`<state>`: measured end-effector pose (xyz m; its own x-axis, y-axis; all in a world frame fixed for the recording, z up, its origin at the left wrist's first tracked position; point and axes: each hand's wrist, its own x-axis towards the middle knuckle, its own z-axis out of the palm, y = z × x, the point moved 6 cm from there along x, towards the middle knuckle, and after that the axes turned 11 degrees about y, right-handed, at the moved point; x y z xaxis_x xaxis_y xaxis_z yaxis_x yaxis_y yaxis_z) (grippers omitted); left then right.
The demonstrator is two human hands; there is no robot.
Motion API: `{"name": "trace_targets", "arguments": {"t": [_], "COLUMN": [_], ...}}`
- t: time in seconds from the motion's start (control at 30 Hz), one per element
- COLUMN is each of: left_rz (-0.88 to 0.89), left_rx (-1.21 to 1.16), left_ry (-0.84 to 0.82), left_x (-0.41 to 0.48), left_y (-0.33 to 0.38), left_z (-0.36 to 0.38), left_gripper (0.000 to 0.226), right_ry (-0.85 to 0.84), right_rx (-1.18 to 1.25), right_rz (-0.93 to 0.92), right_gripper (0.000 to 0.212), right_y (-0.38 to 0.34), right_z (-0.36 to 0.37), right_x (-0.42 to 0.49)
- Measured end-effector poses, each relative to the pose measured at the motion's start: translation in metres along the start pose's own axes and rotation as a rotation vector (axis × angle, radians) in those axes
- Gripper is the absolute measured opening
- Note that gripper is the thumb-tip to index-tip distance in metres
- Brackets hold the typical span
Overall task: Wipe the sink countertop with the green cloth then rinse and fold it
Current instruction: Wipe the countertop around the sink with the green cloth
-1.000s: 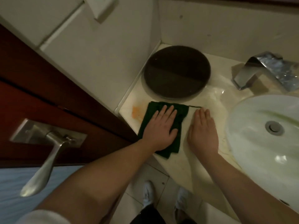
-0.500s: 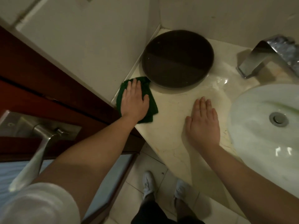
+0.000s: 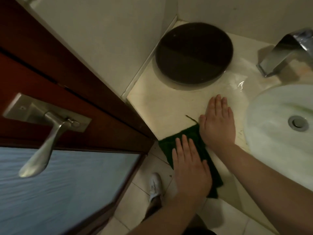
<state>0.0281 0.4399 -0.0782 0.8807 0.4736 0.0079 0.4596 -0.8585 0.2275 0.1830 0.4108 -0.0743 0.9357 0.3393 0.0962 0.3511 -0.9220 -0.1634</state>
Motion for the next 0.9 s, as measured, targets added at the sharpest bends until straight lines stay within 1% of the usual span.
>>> {"name": "trace_targets", "arguments": {"t": [0.07,0.13,0.37,0.5,0.67,0.83,0.9], "left_rz": [0.042,0.060,0.032,-0.030,-0.042,-0.283,-0.341], "left_rx": [0.010,0.024,0.091,0.137,0.120,-0.068,-0.119], "left_ry": [-0.005,-0.016,0.004,0.055,0.121,0.221,0.231], "left_x": [0.008,0.037,0.179,0.225,0.221,0.185,0.182], "left_y": [-0.006,-0.024,-0.085,-0.114,-0.130,-0.138,-0.136], "left_z": [-0.002,-0.008,-0.027,-0.033,-0.032,-0.031,-0.030], "left_gripper": [0.070,0.070,0.068,0.068,0.066,0.065,0.065], "right_ry": [-0.001,-0.001,-0.019,-0.013,-0.016,-0.003,-0.003], "right_rx": [-0.016,-0.019,0.016,0.032,0.054,0.077,0.080], "right_rz": [-0.002,-0.002,0.016,0.032,0.037,0.038,0.031], "right_gripper": [0.066,0.067,0.064,0.064,0.065,0.065,0.065], "right_y": [0.001,0.001,0.002,0.003,0.004,0.003,0.001], "right_z": [-0.001,-0.001,-0.002,-0.003,-0.001,-0.001,0.000], "right_x": [0.000,0.000,0.000,0.000,0.000,0.001,0.000]}}
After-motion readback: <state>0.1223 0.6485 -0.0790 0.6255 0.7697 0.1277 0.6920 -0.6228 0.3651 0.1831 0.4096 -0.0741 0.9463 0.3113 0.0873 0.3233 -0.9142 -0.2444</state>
